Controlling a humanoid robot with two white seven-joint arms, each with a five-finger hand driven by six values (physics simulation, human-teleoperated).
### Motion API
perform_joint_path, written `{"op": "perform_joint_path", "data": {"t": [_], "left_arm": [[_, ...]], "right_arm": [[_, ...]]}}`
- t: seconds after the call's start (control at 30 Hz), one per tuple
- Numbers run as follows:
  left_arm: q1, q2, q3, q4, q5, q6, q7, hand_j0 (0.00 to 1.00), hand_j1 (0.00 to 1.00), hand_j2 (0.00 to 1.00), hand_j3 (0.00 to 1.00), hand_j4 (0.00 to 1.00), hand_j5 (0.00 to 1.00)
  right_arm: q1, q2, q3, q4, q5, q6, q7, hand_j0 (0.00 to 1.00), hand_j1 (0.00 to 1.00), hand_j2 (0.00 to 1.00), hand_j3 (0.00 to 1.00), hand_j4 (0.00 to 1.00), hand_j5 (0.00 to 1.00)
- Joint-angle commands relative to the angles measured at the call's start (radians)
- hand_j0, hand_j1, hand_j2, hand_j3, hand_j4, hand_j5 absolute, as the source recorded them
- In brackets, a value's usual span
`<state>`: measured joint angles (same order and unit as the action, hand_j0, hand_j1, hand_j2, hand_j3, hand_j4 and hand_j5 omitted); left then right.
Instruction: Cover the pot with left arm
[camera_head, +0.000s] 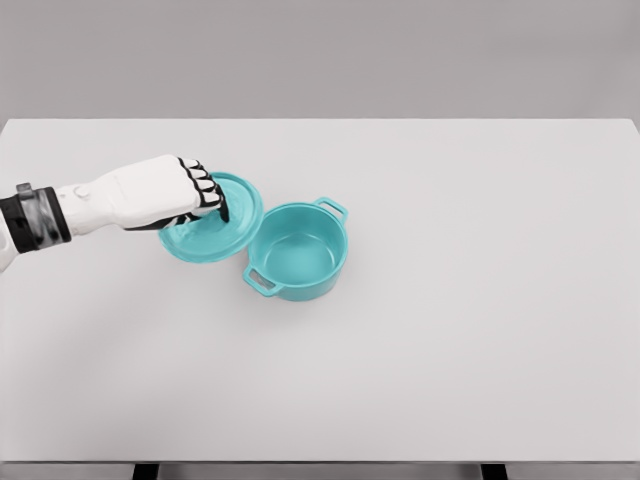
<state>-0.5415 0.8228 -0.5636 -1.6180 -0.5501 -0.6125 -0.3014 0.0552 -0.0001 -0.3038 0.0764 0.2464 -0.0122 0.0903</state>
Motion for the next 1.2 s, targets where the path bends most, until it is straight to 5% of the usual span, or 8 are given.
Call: {"op": "perform_joint_path", "data": {"t": [0.0, 1.17], "left_arm": [[-0.002, -0.002, 0.001, -0.003, 0.006, 0.002, 0.001, 0.55, 0.55, 0.55, 0.55, 0.55, 0.55], [-0.009, -0.203, -0.036, 0.001, -0.033, 0.002, -0.001, 0.54, 0.54, 0.54, 0.54, 0.54, 0.54]], "right_arm": [[0.000, 0.000, 0.000, 0.000, 0.001, 0.000, 0.000, 1.00, 1.00, 1.00, 1.00, 1.00, 1.00], [0.000, 0.000, 0.000, 0.000, 0.001, 0.000, 0.000, 1.00, 1.00, 1.00, 1.00, 1.00, 1.00]]}}
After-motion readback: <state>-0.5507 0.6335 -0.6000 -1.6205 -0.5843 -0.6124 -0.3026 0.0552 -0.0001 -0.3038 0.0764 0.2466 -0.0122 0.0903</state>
